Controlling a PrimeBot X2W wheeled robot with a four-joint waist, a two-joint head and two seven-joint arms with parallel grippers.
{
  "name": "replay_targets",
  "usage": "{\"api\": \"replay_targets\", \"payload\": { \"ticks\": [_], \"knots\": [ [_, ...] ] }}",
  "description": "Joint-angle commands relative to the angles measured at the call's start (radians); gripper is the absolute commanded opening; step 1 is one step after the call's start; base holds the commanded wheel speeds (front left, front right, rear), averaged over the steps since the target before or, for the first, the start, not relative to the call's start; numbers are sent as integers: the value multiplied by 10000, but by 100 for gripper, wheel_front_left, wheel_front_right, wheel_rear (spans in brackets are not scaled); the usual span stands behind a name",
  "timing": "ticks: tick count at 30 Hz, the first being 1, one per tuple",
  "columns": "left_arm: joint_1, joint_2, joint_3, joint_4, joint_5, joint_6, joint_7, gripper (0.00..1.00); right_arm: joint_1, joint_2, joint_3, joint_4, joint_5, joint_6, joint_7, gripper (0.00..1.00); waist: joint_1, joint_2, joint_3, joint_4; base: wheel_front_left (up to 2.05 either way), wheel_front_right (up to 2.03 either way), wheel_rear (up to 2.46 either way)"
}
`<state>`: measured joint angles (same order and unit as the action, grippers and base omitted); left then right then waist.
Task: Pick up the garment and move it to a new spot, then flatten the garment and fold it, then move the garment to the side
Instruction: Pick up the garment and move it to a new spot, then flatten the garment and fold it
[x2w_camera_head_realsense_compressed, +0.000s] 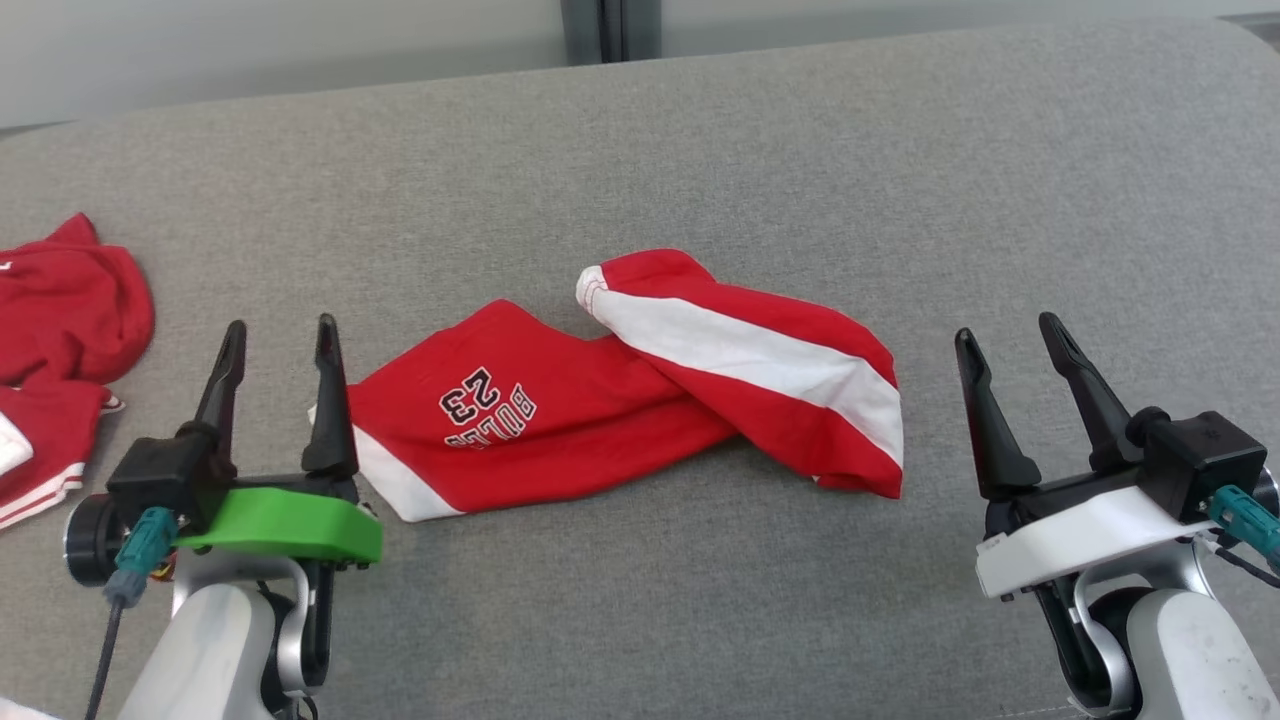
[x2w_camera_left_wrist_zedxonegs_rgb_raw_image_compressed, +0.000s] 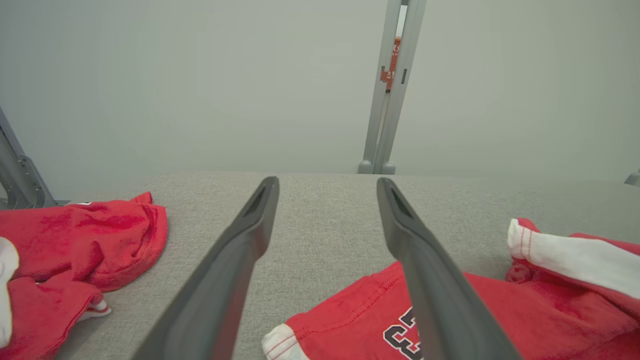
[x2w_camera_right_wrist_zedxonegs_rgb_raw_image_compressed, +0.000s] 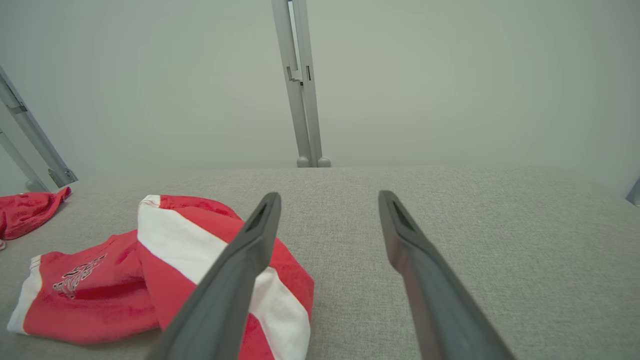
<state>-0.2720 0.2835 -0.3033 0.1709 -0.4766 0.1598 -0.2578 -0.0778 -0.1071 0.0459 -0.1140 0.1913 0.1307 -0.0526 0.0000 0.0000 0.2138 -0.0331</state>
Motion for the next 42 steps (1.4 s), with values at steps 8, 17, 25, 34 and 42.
{"api": "replay_targets", "payload": {
  "ticks": [8,17,25,34,42],
  "knots": [
    [1111,338,259,-521,94,144,-68,100,591,-22,41,26,109,1,203,100,0,0,-996,390,0,0,0],
    [1867,381,-78,-732,216,289,126,100,1225,60,-69,-13,89,1,370,100,0,0,-1481,312,0,0,0],
    [2048,427,-131,-837,159,359,221,100,1356,71,-98,-157,56,1,491,100,0,0,-1588,356,0,0,0],
    [2085,474,-178,-914,139,445,264,100,1340,110,-53,-197,81,1,493,100,0,0,-1539,374,0,0,0],
    [1661,506,-323,-1052,228,368,365,100,1233,127,-80,-230,97,1,452,100,0,0,-1341,379,0,0,0]
  ]
}}
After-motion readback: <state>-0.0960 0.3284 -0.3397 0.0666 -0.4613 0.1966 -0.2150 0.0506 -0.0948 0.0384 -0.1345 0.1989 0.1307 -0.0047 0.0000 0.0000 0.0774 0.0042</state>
